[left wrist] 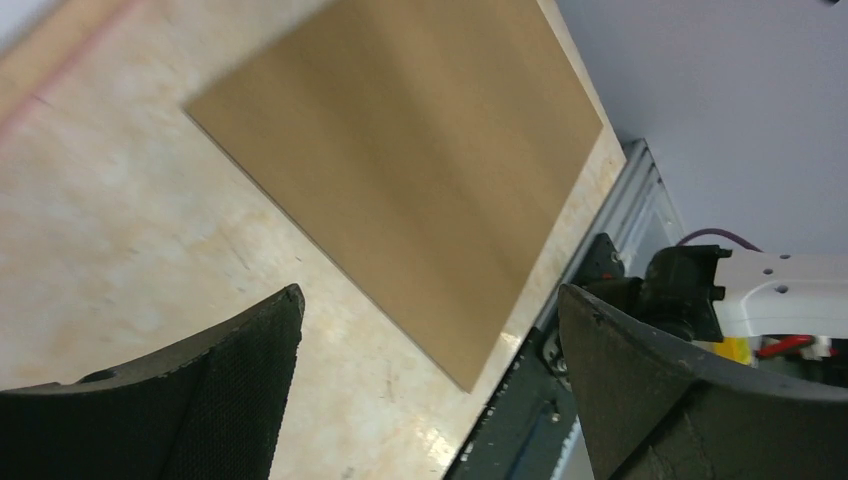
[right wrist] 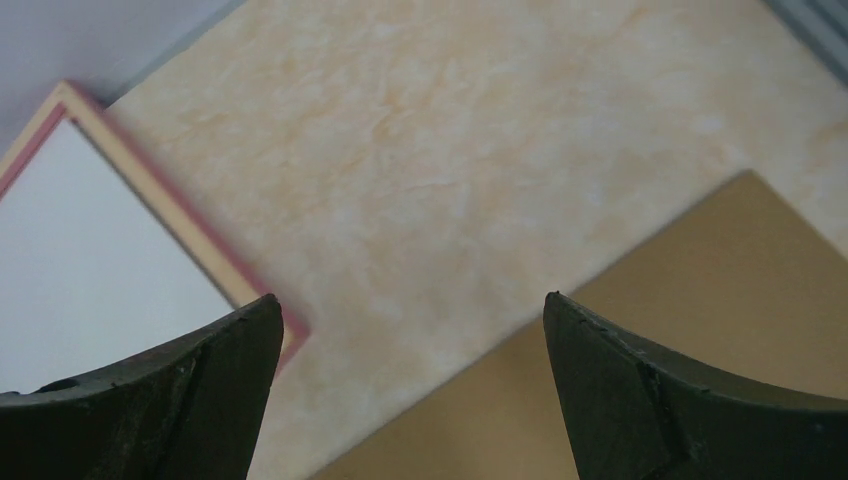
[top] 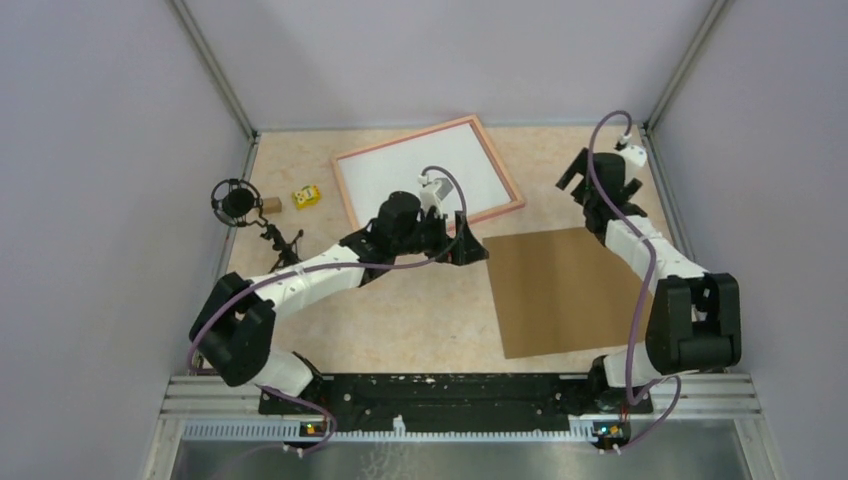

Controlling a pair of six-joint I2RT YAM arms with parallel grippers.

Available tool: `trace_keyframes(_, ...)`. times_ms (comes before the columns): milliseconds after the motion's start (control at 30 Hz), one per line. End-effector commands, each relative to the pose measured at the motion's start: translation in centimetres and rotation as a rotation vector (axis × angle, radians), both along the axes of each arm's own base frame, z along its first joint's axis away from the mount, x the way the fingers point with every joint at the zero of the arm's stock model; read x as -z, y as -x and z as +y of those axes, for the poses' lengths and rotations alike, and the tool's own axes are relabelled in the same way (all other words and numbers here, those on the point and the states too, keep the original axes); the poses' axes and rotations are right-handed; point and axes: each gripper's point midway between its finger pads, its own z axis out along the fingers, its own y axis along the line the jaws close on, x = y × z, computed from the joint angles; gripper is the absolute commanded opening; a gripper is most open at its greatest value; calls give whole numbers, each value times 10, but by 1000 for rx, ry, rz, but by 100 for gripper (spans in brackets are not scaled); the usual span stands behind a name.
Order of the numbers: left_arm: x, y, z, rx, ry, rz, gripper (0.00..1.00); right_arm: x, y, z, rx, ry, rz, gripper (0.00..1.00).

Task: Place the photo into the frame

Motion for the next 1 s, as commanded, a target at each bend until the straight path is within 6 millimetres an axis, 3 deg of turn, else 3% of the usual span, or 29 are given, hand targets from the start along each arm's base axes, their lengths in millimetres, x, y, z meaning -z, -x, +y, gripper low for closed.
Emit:
trace_keyframes(0, 20, 27, -31, -22, 90, 178, 99, -9, 33, -71, 151, 62, 58, 99)
trace_keyframes(100, 53, 36, -44, -85, 48, 303, 99, 6, 49, -118, 229, -15, 54, 99)
trace_keyframes(200, 74, 45, -57, -114, 29, 374, 99, 26, 62, -149, 270, -104, 76, 99)
trace_keyframes(300, 86, 45, -67, -144, 7, 404, 99, 46, 70, -167, 308, -142, 121, 99)
trace_keyframes(533, 113, 44, -72, -227, -14, 482, 99, 78, 80, -192, 383, -103, 223, 99)
trace_keyframes(733, 115, 43, -71, -264, -11, 472, 99, 96, 80, -204, 396, -117, 272, 99)
trace_keyframes(967, 116, 33, -72, -282, -6, 415, 99, 108, 72, -201, 369, -159, 290, 99)
